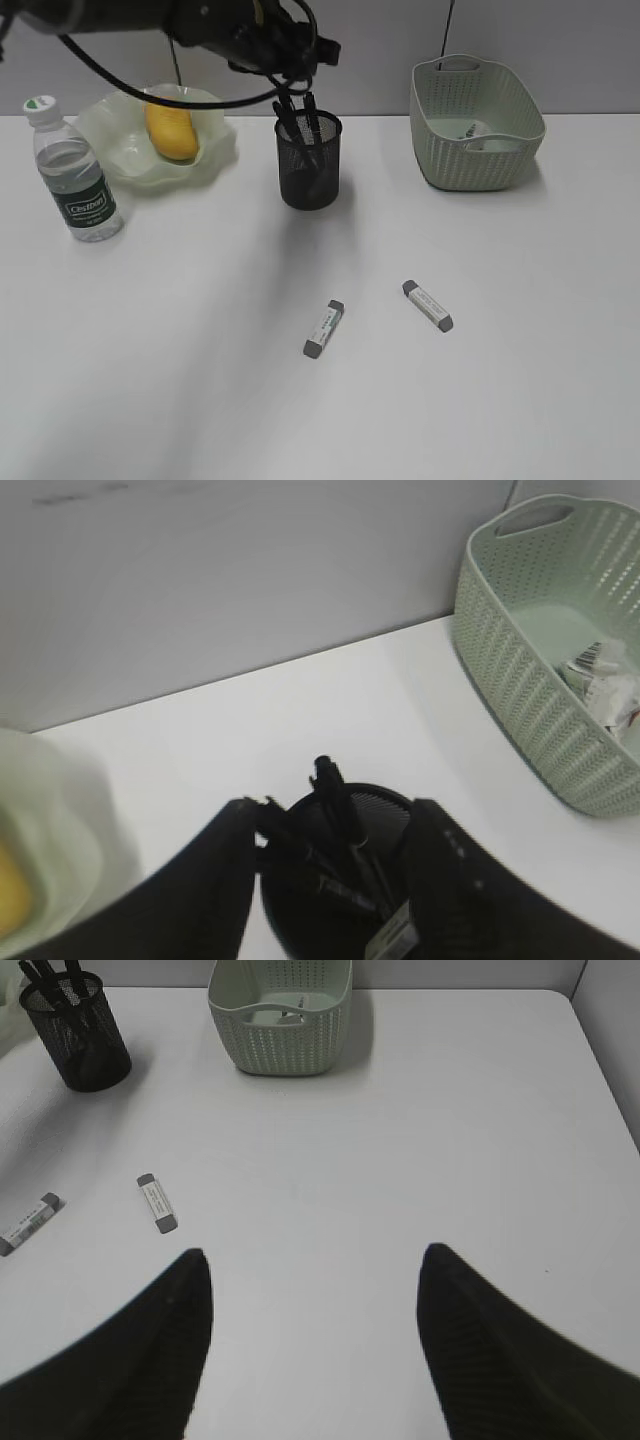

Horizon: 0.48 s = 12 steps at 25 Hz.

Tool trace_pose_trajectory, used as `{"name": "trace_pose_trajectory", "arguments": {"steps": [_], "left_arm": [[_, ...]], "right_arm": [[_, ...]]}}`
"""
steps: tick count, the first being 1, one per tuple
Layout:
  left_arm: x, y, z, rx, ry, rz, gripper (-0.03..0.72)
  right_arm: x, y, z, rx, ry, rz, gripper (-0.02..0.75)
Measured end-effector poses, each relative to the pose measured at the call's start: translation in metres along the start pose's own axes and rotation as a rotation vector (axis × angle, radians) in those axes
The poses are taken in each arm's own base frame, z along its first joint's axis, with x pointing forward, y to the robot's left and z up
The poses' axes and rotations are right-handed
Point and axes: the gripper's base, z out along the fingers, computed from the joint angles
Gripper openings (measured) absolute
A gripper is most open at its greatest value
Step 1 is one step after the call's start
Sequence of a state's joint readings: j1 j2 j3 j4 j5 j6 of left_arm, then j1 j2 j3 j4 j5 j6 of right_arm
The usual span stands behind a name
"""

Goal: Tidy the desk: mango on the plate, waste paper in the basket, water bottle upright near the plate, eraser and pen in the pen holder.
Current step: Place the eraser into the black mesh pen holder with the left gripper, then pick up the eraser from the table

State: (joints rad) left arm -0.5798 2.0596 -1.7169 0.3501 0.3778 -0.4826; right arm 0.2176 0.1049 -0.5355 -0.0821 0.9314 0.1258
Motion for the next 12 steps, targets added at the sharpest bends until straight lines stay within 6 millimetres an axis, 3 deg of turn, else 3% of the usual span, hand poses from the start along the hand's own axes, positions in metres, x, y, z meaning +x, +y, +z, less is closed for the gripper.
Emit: {"name": "trace_pose_trajectory", "arguments": {"steps": [4, 12], "left_arm": [[-0.01, 0.007, -0.033, -0.06, 0.089, 0.009, 0.381], [0.017, 0.008, -0.061, -0.028, 0.502, 0.145, 0.389]], "right_arm": [[0.0, 0.0, 0.0, 0.0, 0.0, 0.0, 0.512], [0.0, 0.0, 0.0, 0.0, 0.0, 0.0, 0.512]]}}
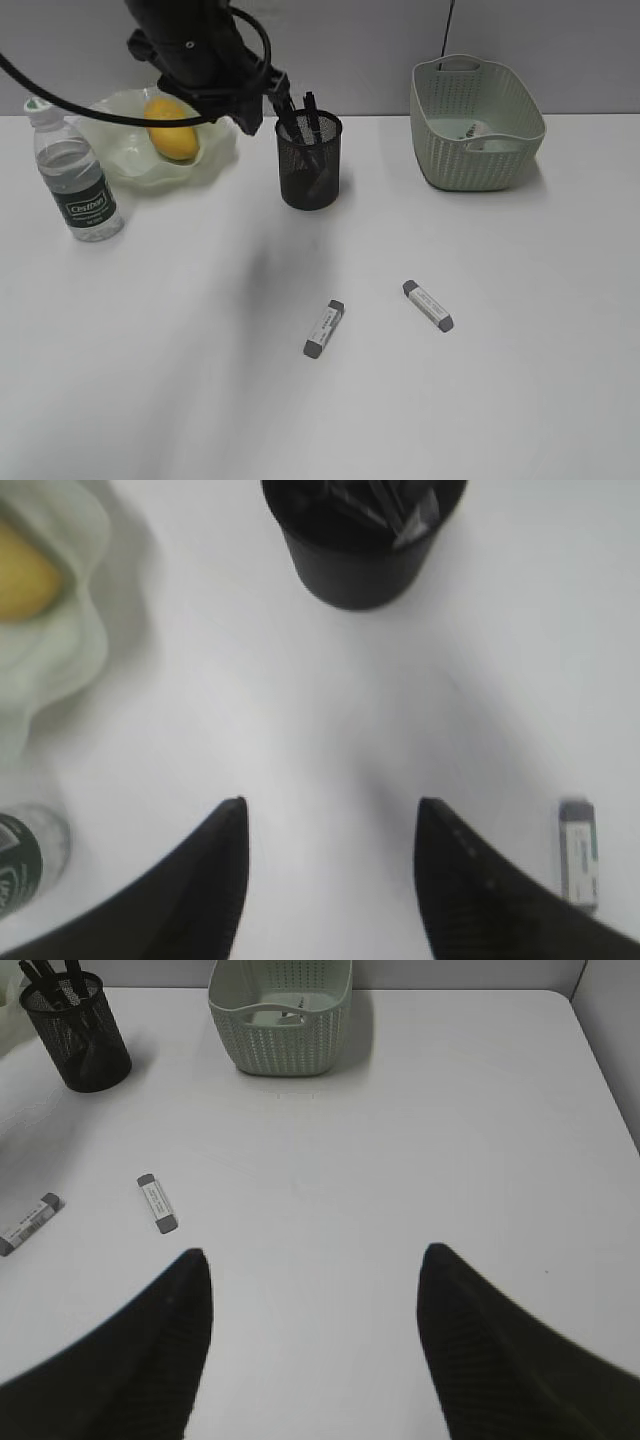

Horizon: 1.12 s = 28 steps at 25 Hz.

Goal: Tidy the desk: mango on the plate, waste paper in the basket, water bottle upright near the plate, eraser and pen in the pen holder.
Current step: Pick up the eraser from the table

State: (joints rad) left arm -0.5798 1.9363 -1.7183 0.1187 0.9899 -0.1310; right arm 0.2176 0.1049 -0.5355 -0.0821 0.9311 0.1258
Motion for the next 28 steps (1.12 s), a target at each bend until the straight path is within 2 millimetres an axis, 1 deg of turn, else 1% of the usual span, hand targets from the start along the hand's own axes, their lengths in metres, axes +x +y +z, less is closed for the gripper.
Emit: {"name": "trace_pose_trajectory", "arguments": {"steps": [2, 3, 5, 6, 9, 11, 12, 13, 14, 15, 17, 20, 22, 24, 26, 28], "left_arm": [[0.006, 0.001, 0.0, 0.033, 0.07, 0.021, 0.436], [0.008, 0.002, 0.0, 0.051, 0.091, 0.018, 0.476], [0.01, 0.015, 0.0, 0.066, 0.122, -0.016, 0.538], [0.011, 0.021, 0.0, 0.076, 0.135, -0.037, 0.55], [0.017, 0.046, -0.001, 0.093, 0.162, -0.099, 0.547], [0.026, 0.06, -0.002, 0.086, 0.179, -0.126, 0.518], [0.031, 0.065, -0.005, 0.081, 0.175, -0.141, 0.503], [0.035, 0.069, -0.014, 0.077, 0.153, -0.152, 0.494], [0.041, 0.071, -0.018, 0.074, 0.14, -0.161, 0.488], [0.048, 0.072, -0.022, 0.071, 0.119, -0.169, 0.484], [0.061, 0.072, -0.039, 0.066, 0.05, -0.177, 0.48], [0.086, 0.07, -0.059, 0.057, -0.04, -0.186, 0.468], [0.107, 0.07, -0.068, 0.051, -0.07, -0.193, 0.459], [0.128, 0.071, -0.081, 0.042, -0.113, -0.208, 0.455], [0.152, 0.072, -0.09, 0.03, -0.141, -0.227, 0.454], [0.176, 0.072, -0.103, 0.018, -0.191, -0.244, 0.449]], "right_arm": [[0.0, 0.0, 0.0, 0.0, 0.0, 0.0, 0.512], [0.0, 0.0, 0.0, 0.0, 0.0, 0.0, 0.512], [0.0, 0.0, 0.0, 0.0, 0.0, 0.0, 0.512], [0.0, 0.0, 0.0, 0.0, 0.0, 0.0, 0.512], [0.0, 0.0, 0.0, 0.0, -0.001, 0.0, 0.512], [0.0, 0.0, 0.0, 0.0, -0.001, 0.0, 0.512], [0.0, 0.0, 0.0, 0.0, -0.002, 0.0, 0.512], [0.0, 0.0, 0.0, 0.0, -0.002, 0.0, 0.512], [0.0, 0.0, 0.0, 0.0, -0.003, 0.0, 0.512], [0.0, 0.0, 0.0, 0.0, -0.003, 0.0, 0.512], [0.0, 0.0, 0.0, 0.0, -0.004, 0.0, 0.512], [0.0, 0.0, 0.0, 0.0, -0.004, 0.0, 0.512], [0.0, 0.0, 0.0, 0.0, -0.004, 0.0, 0.512], [0.0, 0.0, 0.0, 0.0, -0.004, 0.0, 0.512], [0.0, 0.0, 0.0, 0.0, -0.004, 0.0, 0.512], [0.0, 0.0, 0.0, 0.0, -0.004, 0.0, 0.512]]}}
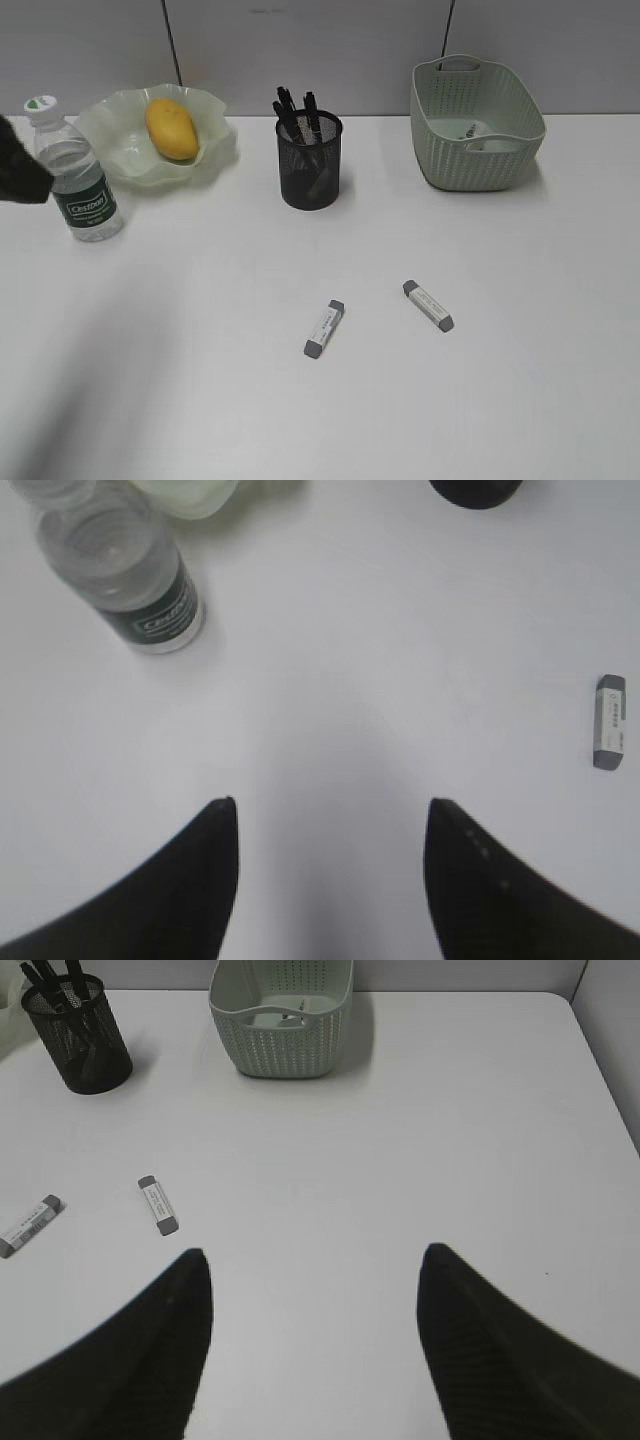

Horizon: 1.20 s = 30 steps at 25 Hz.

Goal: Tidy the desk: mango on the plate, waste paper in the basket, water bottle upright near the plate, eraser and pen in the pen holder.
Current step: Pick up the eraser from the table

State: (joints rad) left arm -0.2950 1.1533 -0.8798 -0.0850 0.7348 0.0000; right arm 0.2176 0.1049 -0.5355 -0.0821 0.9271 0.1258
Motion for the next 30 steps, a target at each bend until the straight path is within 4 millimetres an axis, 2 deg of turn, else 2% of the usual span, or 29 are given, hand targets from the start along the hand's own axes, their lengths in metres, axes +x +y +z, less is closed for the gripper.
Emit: {"name": "trace_pose_trajectory", "arguments": {"steps": [5, 9, 12, 14, 18, 23, 30], "left_arm": [[0.049, 0.009, -0.041, -0.022, -0.146, -0.038, 0.445], [0.078, 0.006, -0.09, -0.016, -0.339, -0.042, 0.438], [0.097, 0.004, -0.114, -0.01, -0.409, -0.03, 0.435], [0.113, 0.003, -0.122, -0.009, -0.419, -0.023, 0.435], [0.142, 0.002, -0.132, -0.012, -0.439, -0.01, 0.426], [0.161, 0.004, -0.141, -0.047, -0.458, 0.011, 0.411], [0.17, 0.009, -0.122, -0.08, -0.365, 0.017, 0.41]], "right_arm": [[-0.002, 0.001, 0.007, 0.003, 0.044, -0.003, 0.512], [-0.005, 0.002, 0.017, 0.008, 0.103, -0.008, 0.512], [-0.006, 0.002, 0.024, 0.01, 0.141, -0.011, 0.512], [-0.007, 0.002, 0.027, 0.011, 0.162, -0.013, 0.512], [-0.007, 0.003, 0.03, 0.01, 0.178, -0.012, 0.512], [-0.007, 0.003, 0.03, 0.011, 0.179, -0.012, 0.507], [-0.007, 0.003, 0.03, 0.01, 0.18, -0.011, 0.504]]}}
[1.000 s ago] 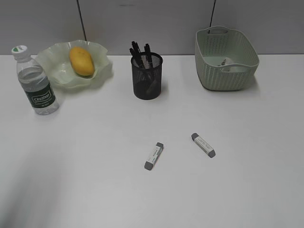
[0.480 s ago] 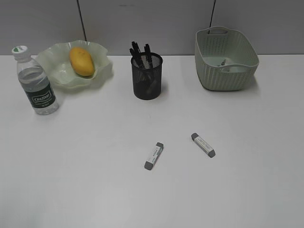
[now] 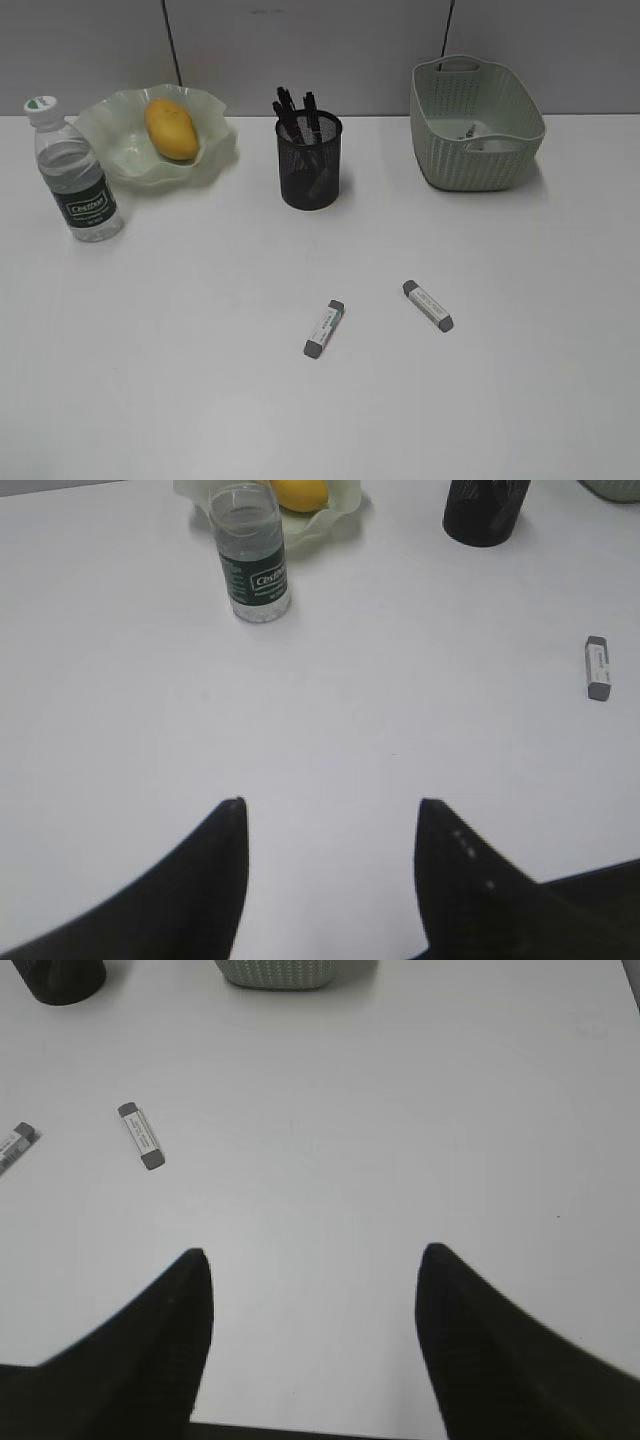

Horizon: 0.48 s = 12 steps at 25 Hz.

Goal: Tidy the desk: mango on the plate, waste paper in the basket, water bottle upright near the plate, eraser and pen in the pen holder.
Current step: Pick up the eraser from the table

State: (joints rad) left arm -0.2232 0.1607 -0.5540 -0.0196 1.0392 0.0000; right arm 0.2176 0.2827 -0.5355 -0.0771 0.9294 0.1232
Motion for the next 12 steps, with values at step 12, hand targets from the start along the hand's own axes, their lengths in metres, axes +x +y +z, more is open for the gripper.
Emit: {"name": "trace_pose_trajectory", "arguments": {"steps": [12], "left_arm": [[0.007, 0.0, 0.005, -0.002, 0.046, 0.0, 0.41]], "right_arm": [[-0.008, 0.006, 0.027, -0.034, 0.15, -0.083, 0.501]]}}
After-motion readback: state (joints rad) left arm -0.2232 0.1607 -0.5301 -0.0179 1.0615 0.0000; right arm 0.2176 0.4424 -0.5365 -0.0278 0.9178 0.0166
